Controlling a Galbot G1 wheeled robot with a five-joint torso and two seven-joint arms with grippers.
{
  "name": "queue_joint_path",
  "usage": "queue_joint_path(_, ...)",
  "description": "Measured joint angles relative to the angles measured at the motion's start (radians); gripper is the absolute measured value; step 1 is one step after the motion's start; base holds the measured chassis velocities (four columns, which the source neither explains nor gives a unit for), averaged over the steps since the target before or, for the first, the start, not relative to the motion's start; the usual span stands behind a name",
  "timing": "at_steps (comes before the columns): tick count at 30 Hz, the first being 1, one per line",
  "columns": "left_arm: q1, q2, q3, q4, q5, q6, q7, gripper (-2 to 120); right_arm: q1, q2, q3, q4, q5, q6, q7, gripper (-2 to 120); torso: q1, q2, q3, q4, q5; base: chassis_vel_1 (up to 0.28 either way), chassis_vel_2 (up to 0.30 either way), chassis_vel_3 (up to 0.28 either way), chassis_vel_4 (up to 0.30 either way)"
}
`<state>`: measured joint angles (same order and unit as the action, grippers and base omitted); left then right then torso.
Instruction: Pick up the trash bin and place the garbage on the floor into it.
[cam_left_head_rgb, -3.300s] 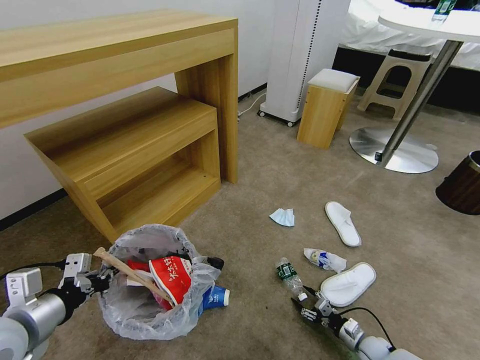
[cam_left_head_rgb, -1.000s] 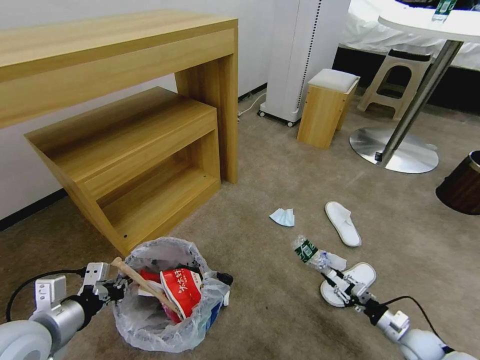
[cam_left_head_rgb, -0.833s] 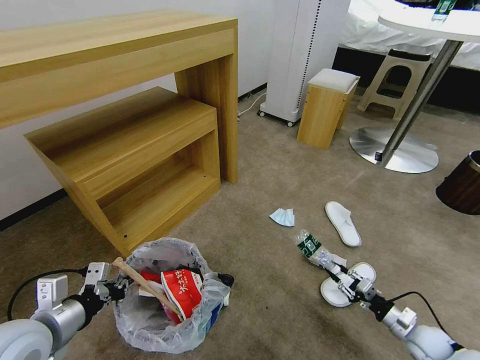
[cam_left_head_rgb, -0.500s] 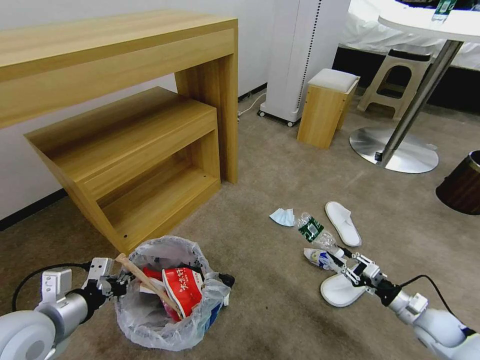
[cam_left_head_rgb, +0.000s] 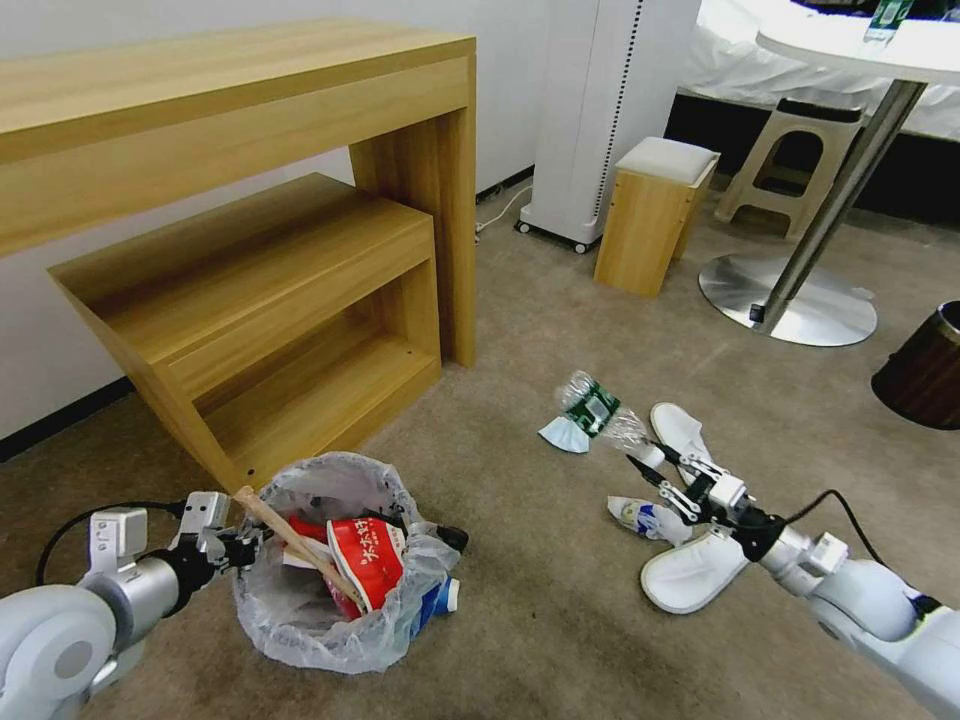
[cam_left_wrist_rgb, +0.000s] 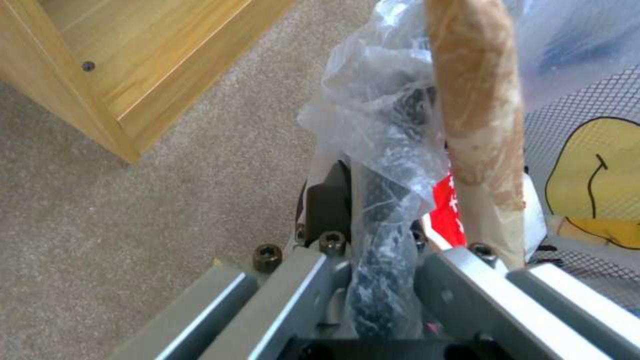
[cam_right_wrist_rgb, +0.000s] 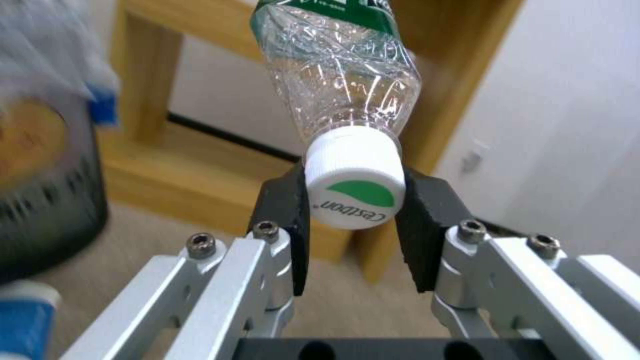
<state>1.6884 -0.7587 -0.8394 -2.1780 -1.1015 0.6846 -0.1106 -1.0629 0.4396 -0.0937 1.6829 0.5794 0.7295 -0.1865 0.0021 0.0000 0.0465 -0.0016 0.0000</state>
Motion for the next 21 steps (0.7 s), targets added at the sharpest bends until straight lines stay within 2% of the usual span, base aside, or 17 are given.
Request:
queue_joint_path(5,-0.001,0.0,0.002,0.001,0.0,0.002,0.001,0,0.025,-0.019,-0.034,0.054,0.012,-0.015,0.0,26,0.0,0.0,0.0,-0.0001,-0.0001,0.0,0.0,0.0,0.0)
queue_joint_path(8,0.004,-0.003,0.004,0.001,0.001,0.004,0.006,0,0.077,-0.029,-0.101,0.109,0.029,-0.029,0.0,26,0.0,0.0,0.0,-0.0002,0.0001,0.0,0.0,0.0,0.0)
queue_joint_path(10,0.004,-0.005,0.004,0.001,0.002,0.005,0.007,0,0.086,-0.029,-0.11,0.116,0.03,-0.03,0.0,26,0.0,0.0,0.0,-0.0001,-0.0001,0.0,0.0,0.0,0.0)
queue_joint_path(18,-0.002,-0.02,0.013,-0.003,0.006,0.008,0.008,0,0.167,0.0,-0.186,0.146,0.048,-0.039,0.002,26,0.0,0.0,0.0,-0.0003,0.0,0.0,0.0,0.0,0.0)
queue_joint_path(21,-0.006,-0.028,0.015,-0.003,0.008,0.009,0.008,0,0.239,0.022,-0.253,0.154,0.064,-0.038,0.002,26,0.0,0.0,0.0,-0.0002,0.0,0.0,0.0,0.0,0.0)
